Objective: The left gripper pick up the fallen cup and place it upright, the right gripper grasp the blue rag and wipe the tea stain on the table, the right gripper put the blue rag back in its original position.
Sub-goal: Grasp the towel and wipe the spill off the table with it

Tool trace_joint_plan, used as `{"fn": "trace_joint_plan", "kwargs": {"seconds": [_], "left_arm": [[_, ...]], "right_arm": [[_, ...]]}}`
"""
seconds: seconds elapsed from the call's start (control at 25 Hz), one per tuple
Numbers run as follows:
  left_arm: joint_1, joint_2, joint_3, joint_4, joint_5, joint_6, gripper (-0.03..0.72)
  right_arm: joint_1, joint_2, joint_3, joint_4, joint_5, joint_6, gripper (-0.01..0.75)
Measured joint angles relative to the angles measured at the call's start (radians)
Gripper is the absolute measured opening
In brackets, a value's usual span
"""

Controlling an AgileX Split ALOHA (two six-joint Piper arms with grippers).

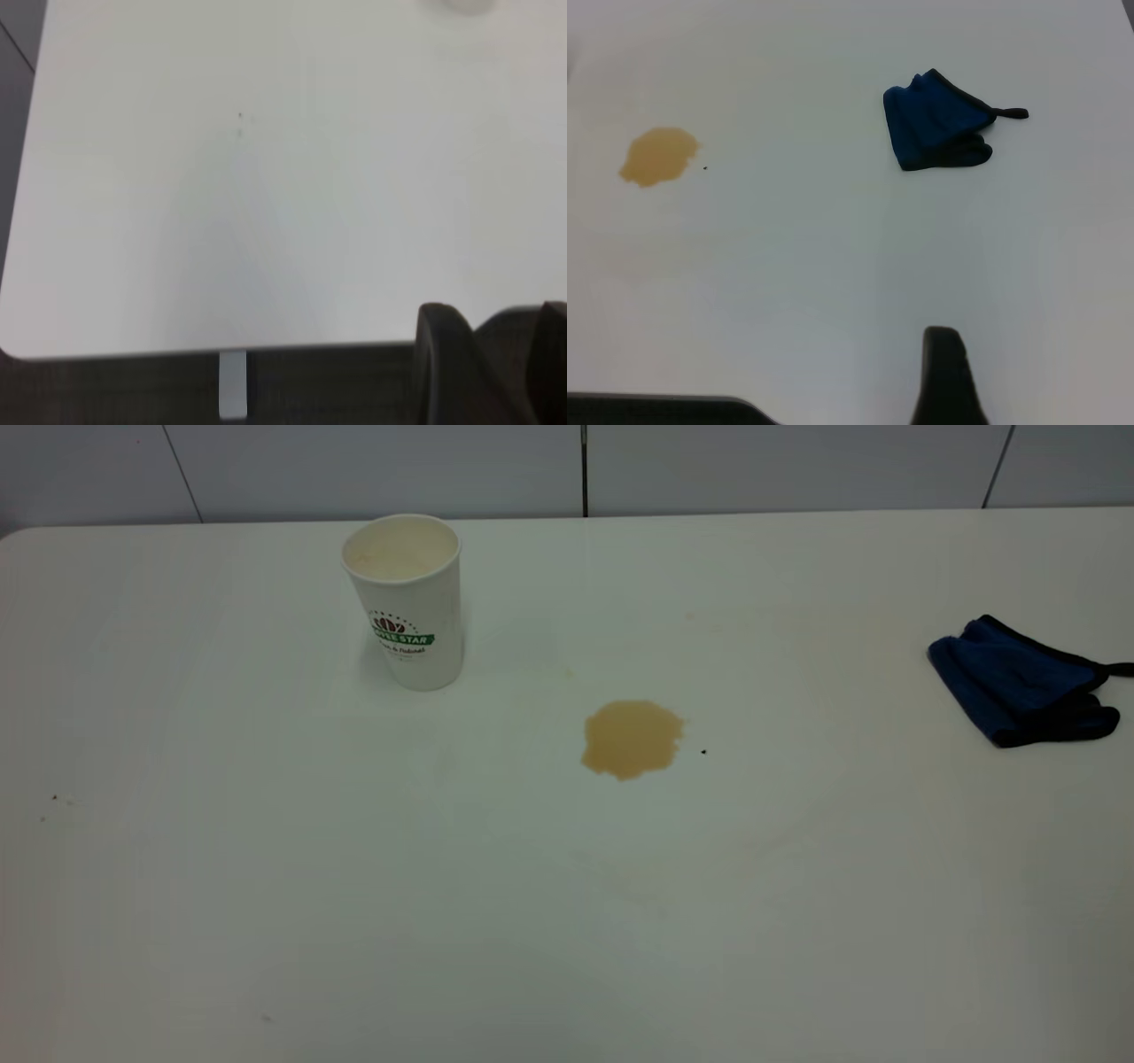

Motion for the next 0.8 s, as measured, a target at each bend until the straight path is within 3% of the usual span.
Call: {"fn": "trace_joint_plan", "kwargs": {"seconds": [0.8], "left_arm": [[0.000,-0.047,0.021,0.025,0.006,-0.042,0.253]], "right_arm": [[0.000,0.000,0.000,0.000,0.000,0.000,0.561]]}}
